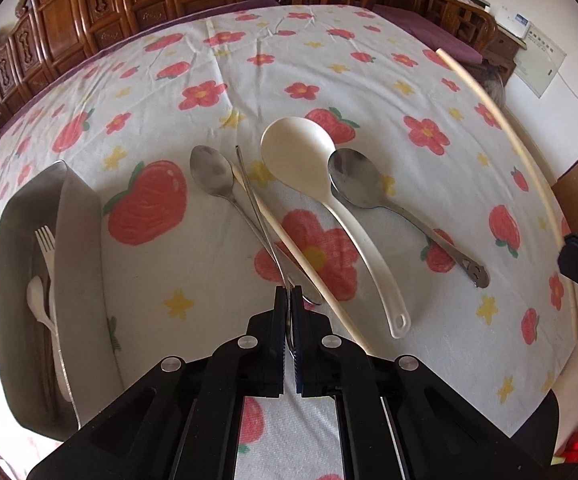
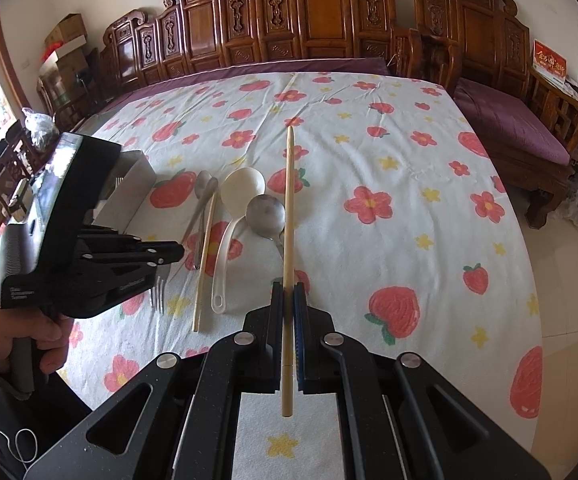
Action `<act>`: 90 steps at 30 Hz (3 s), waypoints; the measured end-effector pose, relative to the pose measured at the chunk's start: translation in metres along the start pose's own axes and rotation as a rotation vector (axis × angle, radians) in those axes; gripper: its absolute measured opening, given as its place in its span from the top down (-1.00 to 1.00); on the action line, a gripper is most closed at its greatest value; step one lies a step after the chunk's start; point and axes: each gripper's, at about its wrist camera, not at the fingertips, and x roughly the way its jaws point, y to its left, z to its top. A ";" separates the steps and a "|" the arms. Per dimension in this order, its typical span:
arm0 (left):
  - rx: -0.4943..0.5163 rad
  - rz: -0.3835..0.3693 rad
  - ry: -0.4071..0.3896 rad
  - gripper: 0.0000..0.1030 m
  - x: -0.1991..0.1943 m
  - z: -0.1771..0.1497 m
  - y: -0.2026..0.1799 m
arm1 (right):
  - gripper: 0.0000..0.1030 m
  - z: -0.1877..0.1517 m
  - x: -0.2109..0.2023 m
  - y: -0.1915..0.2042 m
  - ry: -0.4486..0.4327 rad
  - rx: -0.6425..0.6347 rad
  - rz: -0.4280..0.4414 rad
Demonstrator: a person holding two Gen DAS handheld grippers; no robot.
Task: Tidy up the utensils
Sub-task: 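Carry the fork into the tray with the left gripper while the right carries the chopstick, then open the left gripper to drop the fork while the right lowers the chopstick into the tray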
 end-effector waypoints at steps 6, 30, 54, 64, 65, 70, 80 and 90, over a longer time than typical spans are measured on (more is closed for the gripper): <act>-0.004 -0.010 -0.043 0.96 -0.023 -0.007 0.009 | 0.88 0.001 -0.002 0.007 -0.013 -0.003 0.020; -0.093 0.015 -0.166 0.96 -0.085 -0.027 0.102 | 0.88 -0.002 -0.003 0.061 -0.043 -0.073 0.068; -0.060 0.000 -0.074 0.96 -0.071 -0.038 0.195 | 0.88 0.081 0.032 0.177 0.015 -0.155 0.124; -0.064 -0.031 -0.048 0.95 -0.058 -0.037 0.218 | 0.88 0.087 0.058 0.204 0.065 -0.161 0.144; -0.064 -0.034 -0.045 0.94 -0.057 -0.037 0.218 | 0.88 0.087 0.059 0.205 0.067 -0.161 0.145; -0.078 -0.048 -0.075 0.81 -0.065 -0.039 0.218 | 0.88 0.088 0.068 0.215 0.083 -0.168 0.153; -0.209 -0.037 -0.180 0.74 -0.106 -0.062 0.235 | 0.88 0.082 0.089 0.236 0.106 -0.147 0.182; -0.282 0.061 -0.261 0.74 -0.142 -0.075 0.269 | 0.88 0.081 0.116 0.252 0.128 -0.065 0.216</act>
